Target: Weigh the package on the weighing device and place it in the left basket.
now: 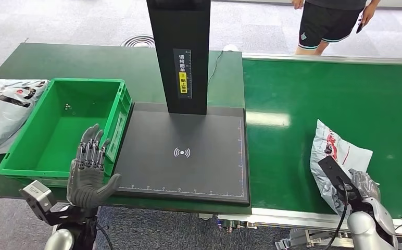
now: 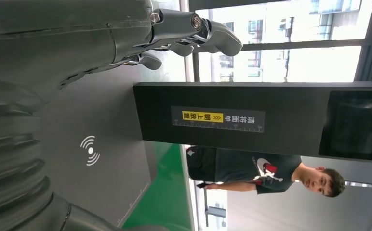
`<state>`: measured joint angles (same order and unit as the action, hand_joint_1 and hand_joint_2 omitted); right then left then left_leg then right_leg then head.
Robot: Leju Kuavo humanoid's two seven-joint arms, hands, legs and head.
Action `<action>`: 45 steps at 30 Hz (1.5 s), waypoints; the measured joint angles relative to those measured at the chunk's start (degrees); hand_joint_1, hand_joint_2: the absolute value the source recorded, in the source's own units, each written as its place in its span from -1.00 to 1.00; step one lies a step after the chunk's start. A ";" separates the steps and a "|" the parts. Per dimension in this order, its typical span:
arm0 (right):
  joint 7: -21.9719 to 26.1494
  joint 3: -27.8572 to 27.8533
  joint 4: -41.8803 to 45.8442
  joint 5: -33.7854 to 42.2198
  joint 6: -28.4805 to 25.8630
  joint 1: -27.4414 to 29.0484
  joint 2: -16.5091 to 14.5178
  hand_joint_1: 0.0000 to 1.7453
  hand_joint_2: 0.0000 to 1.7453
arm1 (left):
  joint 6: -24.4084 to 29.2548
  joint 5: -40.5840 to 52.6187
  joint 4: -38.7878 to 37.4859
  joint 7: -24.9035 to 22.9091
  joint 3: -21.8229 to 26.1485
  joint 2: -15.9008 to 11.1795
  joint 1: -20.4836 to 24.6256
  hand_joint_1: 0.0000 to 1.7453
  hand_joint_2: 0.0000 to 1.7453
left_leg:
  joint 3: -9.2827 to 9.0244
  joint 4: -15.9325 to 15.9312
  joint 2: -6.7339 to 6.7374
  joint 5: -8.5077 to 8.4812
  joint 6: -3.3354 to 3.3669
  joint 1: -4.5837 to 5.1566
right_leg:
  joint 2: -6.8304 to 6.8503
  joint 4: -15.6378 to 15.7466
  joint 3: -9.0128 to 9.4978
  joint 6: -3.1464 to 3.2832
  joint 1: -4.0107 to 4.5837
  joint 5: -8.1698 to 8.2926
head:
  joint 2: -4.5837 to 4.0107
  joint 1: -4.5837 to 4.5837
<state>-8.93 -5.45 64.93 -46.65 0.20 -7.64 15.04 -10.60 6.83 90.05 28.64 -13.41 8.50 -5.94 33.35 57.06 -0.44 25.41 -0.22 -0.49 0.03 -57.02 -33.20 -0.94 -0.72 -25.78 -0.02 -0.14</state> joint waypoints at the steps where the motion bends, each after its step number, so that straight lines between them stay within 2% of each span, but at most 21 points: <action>1: -0.03 -0.11 0.39 -0.04 -0.32 -0.10 -0.16 1.00 1.00 | 0.04 0.00 0.27 -0.01 0.01 0.00 -0.19 -1.00 1.00 | 0.00 0.00 0.00 0.00 0.00 0.00 | 0.00 0.00 0.00 0.00 0.00 0.00 | 0.00 0.01; 17: 0.02 -0.79 2.19 -0.14 -0.90 -0.12 -1.50 1.00 1.00 | 0.17 -0.01 1.34 -0.01 0.05 0.00 -0.83 -1.00 1.00 | 0.00 0.00 0.00 0.00 0.00 0.00 | 0.00 0.00 0.00 -0.01 -0.01 0.00 | 0.00 0.01; 19: 0.82 -1.12 2.60 -0.14 -4.07 -0.11 -1.76 1.00 1.00 | 0.25 -0.03 1.38 -0.01 0.05 0.01 -0.85 -1.00 1.00 | 0.01 0.00 0.00 0.00 0.01 0.02 | 0.00 0.00 -0.01 -0.01 -0.02 0.00 | 0.00 0.01; 25: 8.45 -4.19 8.57 0.66 -21.52 -0.02 -3.04 1.00 1.00 | 1.20 -0.26 1.75 0.05 -0.01 0.09 -0.83 -1.00 1.00 | 0.01 0.00 0.00 0.00 0.00 0.04 | -0.01 0.00 -0.03 -0.01 -0.04 0.00 | 0.00 -0.01; 27: 11.06 -4.70 11.11 0.61 -24.63 0.01 -3.46 1.00 1.00 | 1.50 -0.30 1.72 0.27 -0.17 0.10 -0.65 -1.00 1.00 | 0.01 0.00 0.01 0.00 0.00 0.04 | -0.02 0.00 -0.03 -0.01 -0.03 0.00 | 0.00 -0.01; 30: 13.14 -4.68 14.13 -0.71 -26.45 -0.64 -3.92 1.00 1.00 | 1.63 -0.43 1.40 0.85 -0.60 0.11 -0.06 -1.00 1.00 | 0.03 -0.01 0.02 0.00 0.00 0.04 | -0.02 -0.01 -0.02 -0.01 -0.02 0.00 | 0.00 0.01; 35: 15.70 1.26 16.27 -10.03 -28.08 -5.96 -3.77 1.00 1.00 | 0.48 -0.85 -0.84 1.84 -1.74 0.30 3.11 -1.00 1.00 | -0.11 -0.01 0.28 -0.04 0.01 0.05 | -0.28 -0.04 -0.04 0.04 -0.03 0.13 | 0.00 -0.01; 41: 14.93 6.45 16.50 -11.61 -29.57 -10.32 -2.73 1.00 1.00 | 0.28 -1.09 -2.73 2.20 -2.45 0.42 4.69 -1.00 1.00 | -0.02 0.00 0.12 -0.12 0.04 0.05 | -0.10 -0.04 -0.04 0.03 -0.03 0.13 | 0.00 -0.01; 45: 15.57 9.23 15.78 -12.46 -27.97 -12.72 -2.50 1.00 1.00 | 0.21 -1.63 -3.52 2.27 -2.55 0.42 5.38 -1.00 1.00 | 0.03 0.00 0.12 -0.12 0.04 0.05 | -0.11 -0.04 -0.07 0.03 -0.03 0.13 | 0.00 0.00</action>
<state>6.64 3.77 80.71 -59.11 -27.77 -20.37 12.53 -10.39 5.19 86.53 30.91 -15.96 8.92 -0.56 33.38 57.05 -0.32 25.29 -0.18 -0.44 -0.09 -57.06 -33.27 -0.91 -0.75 -25.65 -0.02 -0.14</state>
